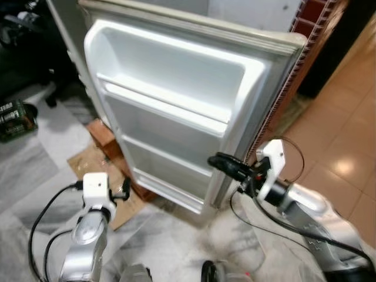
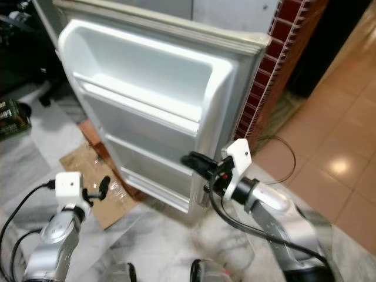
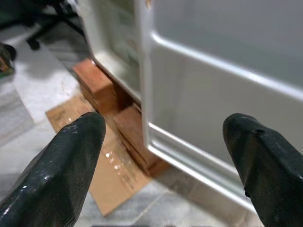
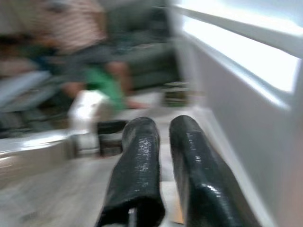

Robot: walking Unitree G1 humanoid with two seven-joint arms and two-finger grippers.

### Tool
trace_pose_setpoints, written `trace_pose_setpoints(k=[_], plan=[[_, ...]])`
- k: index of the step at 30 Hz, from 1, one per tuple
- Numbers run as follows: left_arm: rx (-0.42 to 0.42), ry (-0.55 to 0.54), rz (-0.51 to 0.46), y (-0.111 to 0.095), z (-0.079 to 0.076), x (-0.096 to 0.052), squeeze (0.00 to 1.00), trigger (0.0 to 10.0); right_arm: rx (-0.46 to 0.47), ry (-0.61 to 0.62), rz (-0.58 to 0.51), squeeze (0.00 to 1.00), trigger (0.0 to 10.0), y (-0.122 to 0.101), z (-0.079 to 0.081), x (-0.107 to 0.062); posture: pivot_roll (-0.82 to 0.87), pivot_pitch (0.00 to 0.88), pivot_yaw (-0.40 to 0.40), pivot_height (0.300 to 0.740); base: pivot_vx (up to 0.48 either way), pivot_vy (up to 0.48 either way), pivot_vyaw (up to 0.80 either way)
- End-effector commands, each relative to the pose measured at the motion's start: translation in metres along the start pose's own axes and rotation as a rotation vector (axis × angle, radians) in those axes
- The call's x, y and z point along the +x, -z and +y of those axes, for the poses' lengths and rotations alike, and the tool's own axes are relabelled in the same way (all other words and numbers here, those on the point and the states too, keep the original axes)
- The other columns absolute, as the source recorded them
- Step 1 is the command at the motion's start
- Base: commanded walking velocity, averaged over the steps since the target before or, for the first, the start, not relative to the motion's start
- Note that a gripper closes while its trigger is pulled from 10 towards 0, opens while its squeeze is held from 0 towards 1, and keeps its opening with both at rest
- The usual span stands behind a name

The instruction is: Restocking fridge

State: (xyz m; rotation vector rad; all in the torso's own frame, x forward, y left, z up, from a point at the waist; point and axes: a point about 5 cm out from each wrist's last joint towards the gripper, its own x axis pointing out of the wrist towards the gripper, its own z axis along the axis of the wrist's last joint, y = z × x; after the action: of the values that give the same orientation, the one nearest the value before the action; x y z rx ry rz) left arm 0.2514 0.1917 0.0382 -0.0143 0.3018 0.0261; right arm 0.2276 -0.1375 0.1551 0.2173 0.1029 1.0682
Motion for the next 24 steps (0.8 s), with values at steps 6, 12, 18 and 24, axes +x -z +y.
trace_pose_setpoints(k=[6,12,18,24], plan=[[0.015,-0.006,0.017,0.005,0.006,0.002,0.00,10.0,0.121,-0.124,0.117,1.00,10.0,0.007,0.008,-0.032,0.02,0.069,0.051,0.740,0.000,0.000,0.00],[0.015,-0.007,0.012,0.004,0.005,0.005,0.00,10.0,-0.200,0.483,0.252,1.00,10.0,0.018,-0.079,-0.038,0.02,0.056,0.045,0.740,0.000,0.000,0.00],[0.018,-0.016,0.006,0.004,0.005,0.005,0.00,10.0,-0.272,0.810,0.101,1.00,10.0,-0.013,-0.115,-0.009,0.05,0.048,0.041,0.740,0.000,0.000,0.00],[0.020,-0.023,0.000,0.004,0.005,0.005,0.00,10.0,-0.189,0.783,0.059,1.00,10.0,-0.002,-0.117,0.031,0.07,0.038,0.029,0.740,0.000,0.000,0.00]])
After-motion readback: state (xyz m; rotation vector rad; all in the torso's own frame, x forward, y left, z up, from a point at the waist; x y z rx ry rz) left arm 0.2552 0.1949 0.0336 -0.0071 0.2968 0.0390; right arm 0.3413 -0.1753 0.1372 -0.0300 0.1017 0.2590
